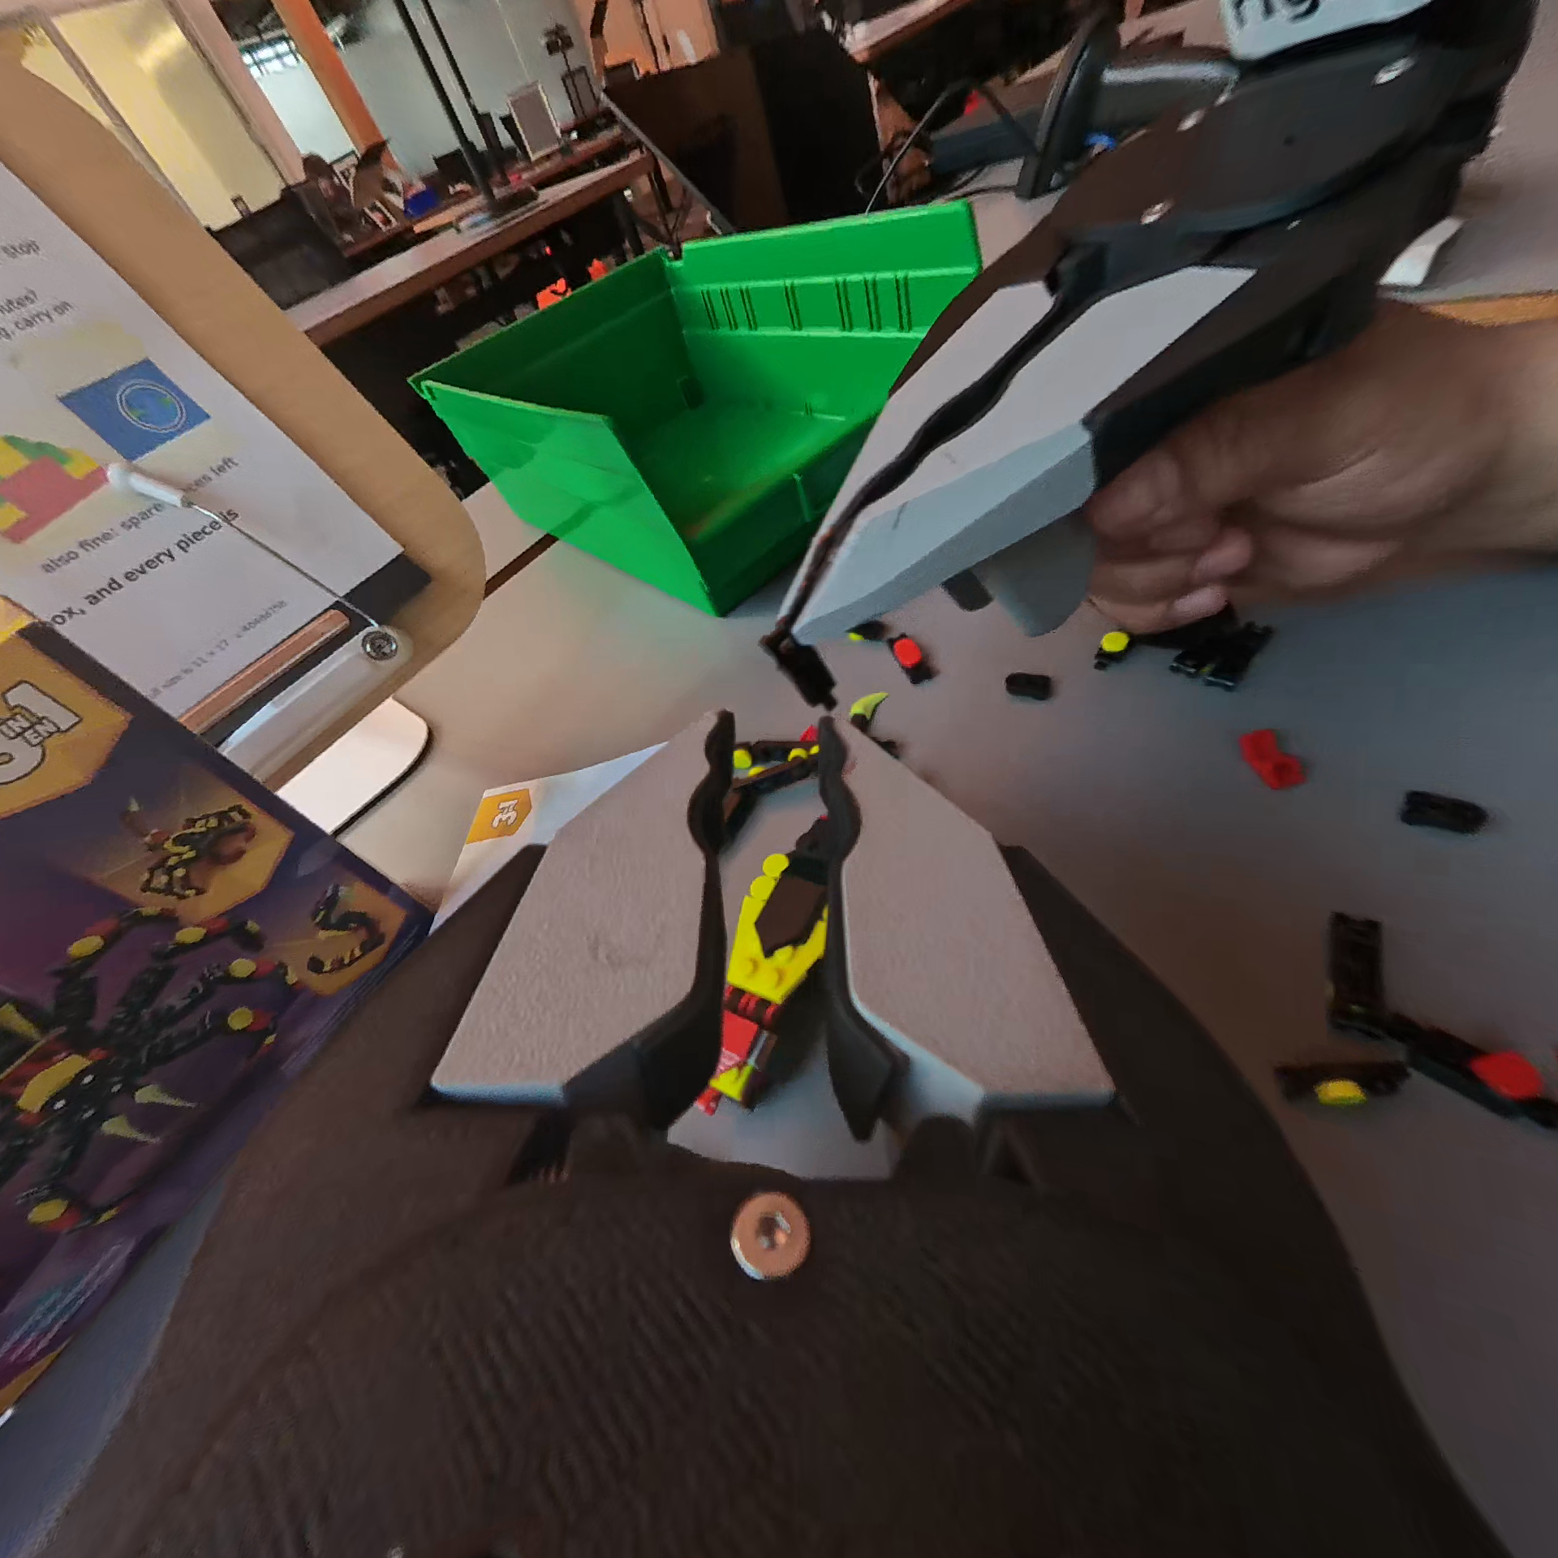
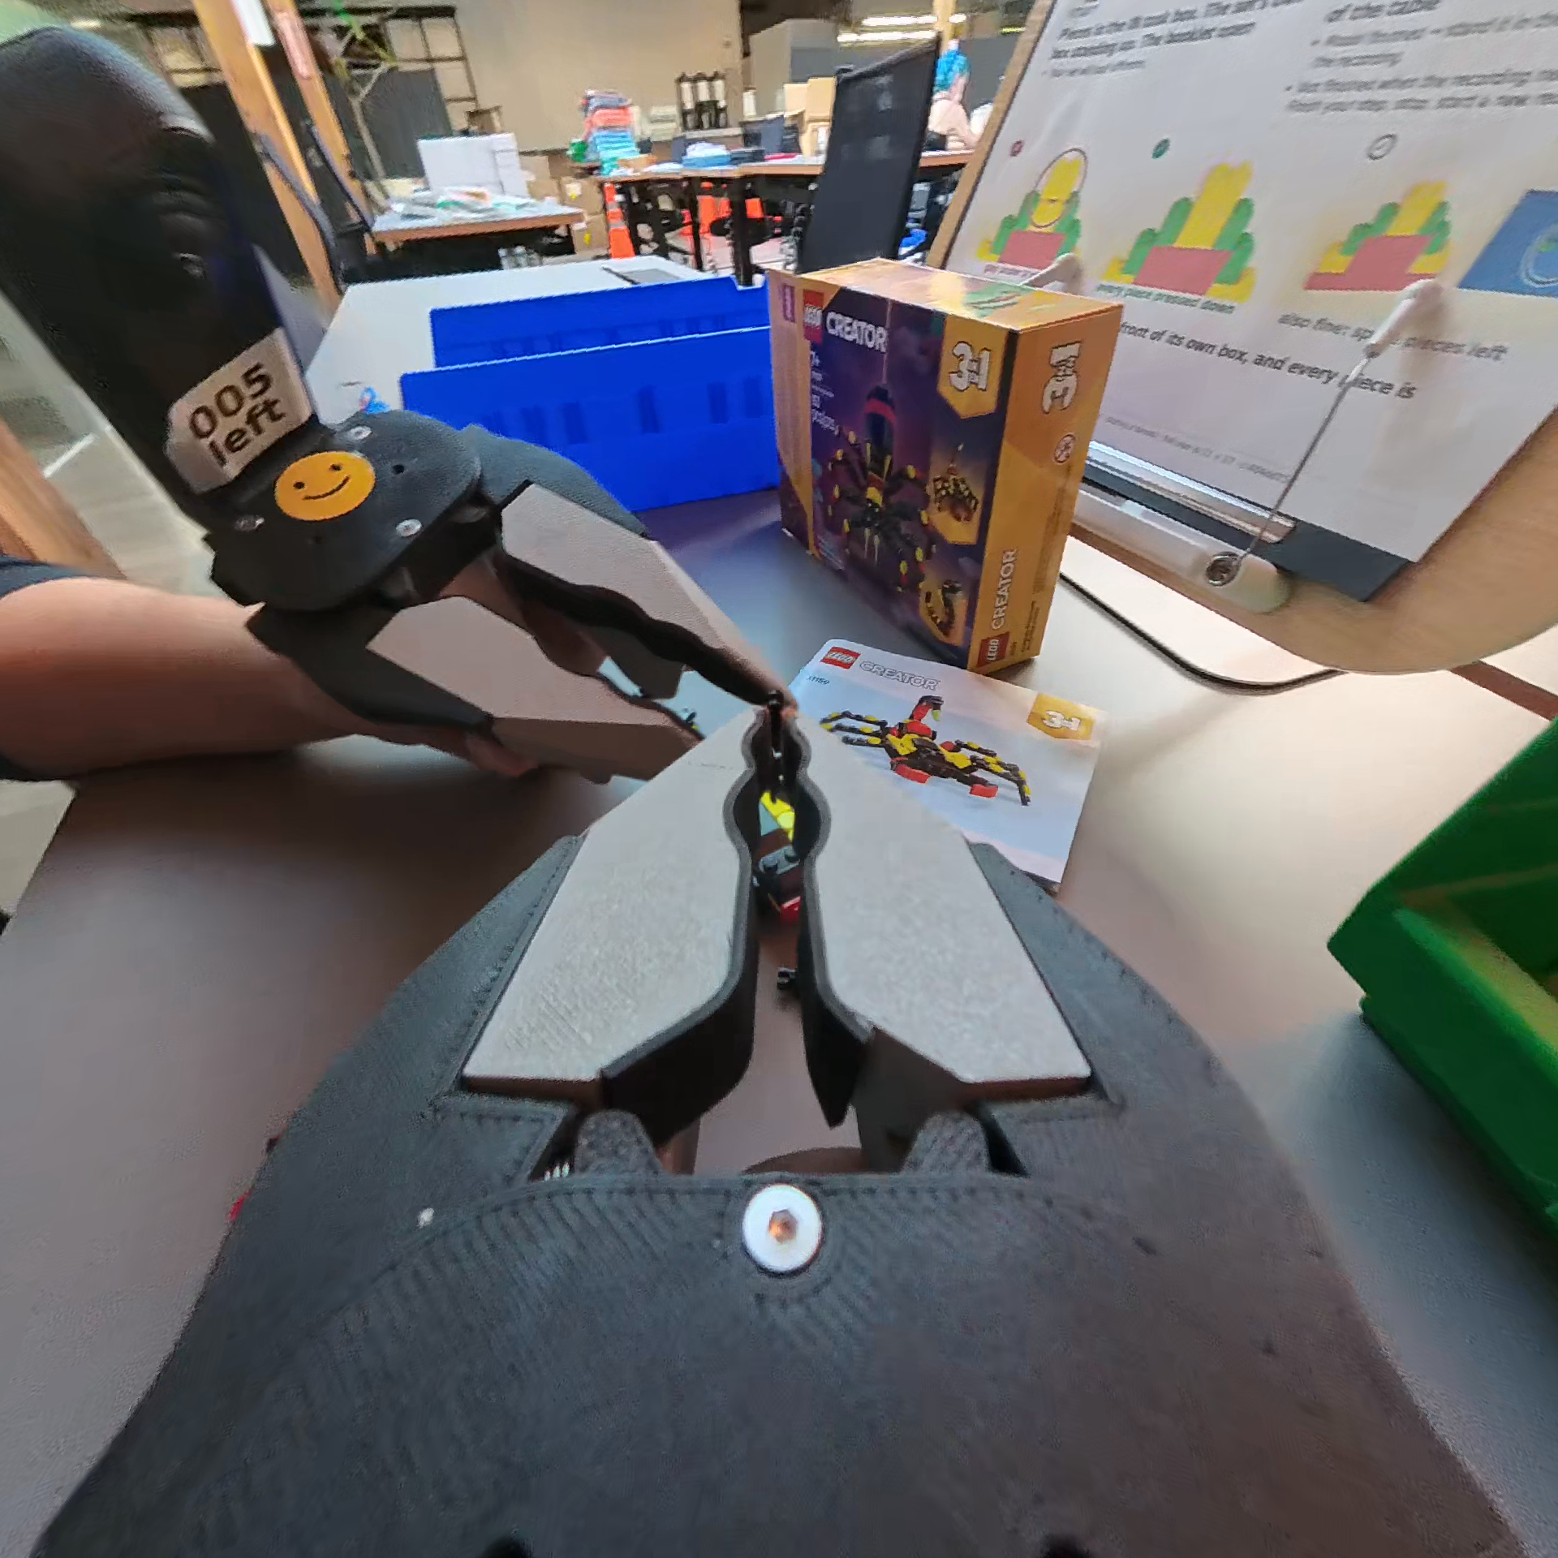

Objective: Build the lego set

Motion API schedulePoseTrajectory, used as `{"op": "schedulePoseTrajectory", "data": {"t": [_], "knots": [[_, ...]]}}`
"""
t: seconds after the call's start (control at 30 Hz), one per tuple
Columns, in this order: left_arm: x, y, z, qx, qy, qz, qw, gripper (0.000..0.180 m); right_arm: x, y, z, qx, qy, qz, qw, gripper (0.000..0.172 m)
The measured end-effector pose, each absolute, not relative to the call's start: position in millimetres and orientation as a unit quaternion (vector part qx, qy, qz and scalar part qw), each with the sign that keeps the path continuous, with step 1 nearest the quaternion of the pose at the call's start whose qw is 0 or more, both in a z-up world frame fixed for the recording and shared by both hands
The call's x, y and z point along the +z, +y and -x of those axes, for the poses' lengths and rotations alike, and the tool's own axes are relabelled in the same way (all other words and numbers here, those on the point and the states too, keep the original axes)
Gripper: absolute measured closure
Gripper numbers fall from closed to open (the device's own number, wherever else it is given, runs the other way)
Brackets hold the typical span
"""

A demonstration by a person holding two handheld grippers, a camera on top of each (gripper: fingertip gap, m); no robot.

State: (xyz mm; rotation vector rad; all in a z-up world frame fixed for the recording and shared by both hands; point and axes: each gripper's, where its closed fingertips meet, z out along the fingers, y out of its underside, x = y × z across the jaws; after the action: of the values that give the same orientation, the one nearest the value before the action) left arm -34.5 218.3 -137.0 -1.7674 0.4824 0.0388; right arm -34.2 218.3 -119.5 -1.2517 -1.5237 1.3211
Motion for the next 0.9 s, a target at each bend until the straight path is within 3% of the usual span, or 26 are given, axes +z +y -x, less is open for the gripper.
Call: {"op": "schedulePoseTrajectory", "data": {"t": [0.17, 0.37, 0.9], "knots": [[-135.9, 218.9, 30.7, 0.010, 0.189, 0.770, 0.610, 0.163, -116.0, 212.7, 40.0, 0.521, -0.571, 0.499, 0.392, 0.172], [-130.5, 218.2, 31.4, -0.022, 0.158, 0.770, 0.618, 0.175, -106.2, 204.9, 40.0, 0.519, -0.564, 0.488, 0.417, 0.172], [-131.7, 216.2, 30.6, -0.024, 0.157, 0.774, 0.613, 0.176, -108.8, 195.0, 37.7, 0.435, -0.616, 0.448, 0.481, 0.172]]}}
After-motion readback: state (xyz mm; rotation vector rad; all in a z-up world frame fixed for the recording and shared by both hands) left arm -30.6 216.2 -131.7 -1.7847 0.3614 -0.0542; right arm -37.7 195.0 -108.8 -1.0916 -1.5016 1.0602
